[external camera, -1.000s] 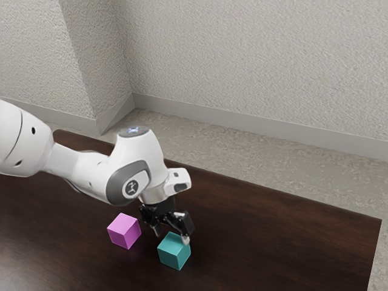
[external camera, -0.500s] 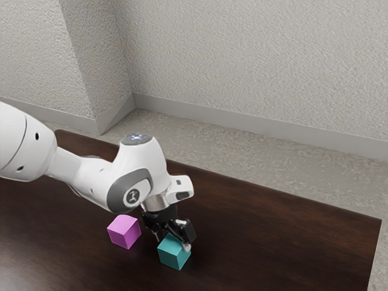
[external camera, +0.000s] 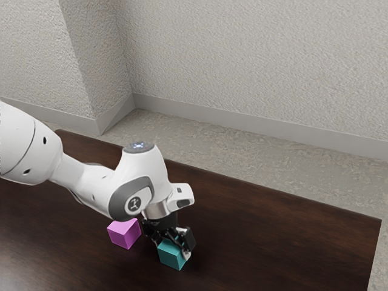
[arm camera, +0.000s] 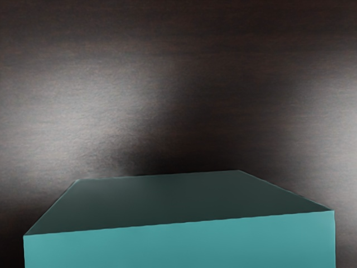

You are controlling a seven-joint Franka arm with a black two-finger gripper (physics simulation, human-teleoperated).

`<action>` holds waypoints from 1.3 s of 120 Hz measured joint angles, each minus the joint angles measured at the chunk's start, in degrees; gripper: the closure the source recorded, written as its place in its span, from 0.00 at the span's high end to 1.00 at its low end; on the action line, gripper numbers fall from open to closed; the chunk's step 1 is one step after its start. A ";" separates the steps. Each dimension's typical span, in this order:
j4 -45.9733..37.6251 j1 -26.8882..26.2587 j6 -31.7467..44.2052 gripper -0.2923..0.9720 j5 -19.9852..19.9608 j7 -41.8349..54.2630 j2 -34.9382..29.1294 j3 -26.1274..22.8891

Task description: Pick up the blue block with one arm, and put the blue block on the pink block with one arm

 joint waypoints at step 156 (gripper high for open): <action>-5.53 19.54 -9.82 0.51 6.17 -5.98 -20.45 0.24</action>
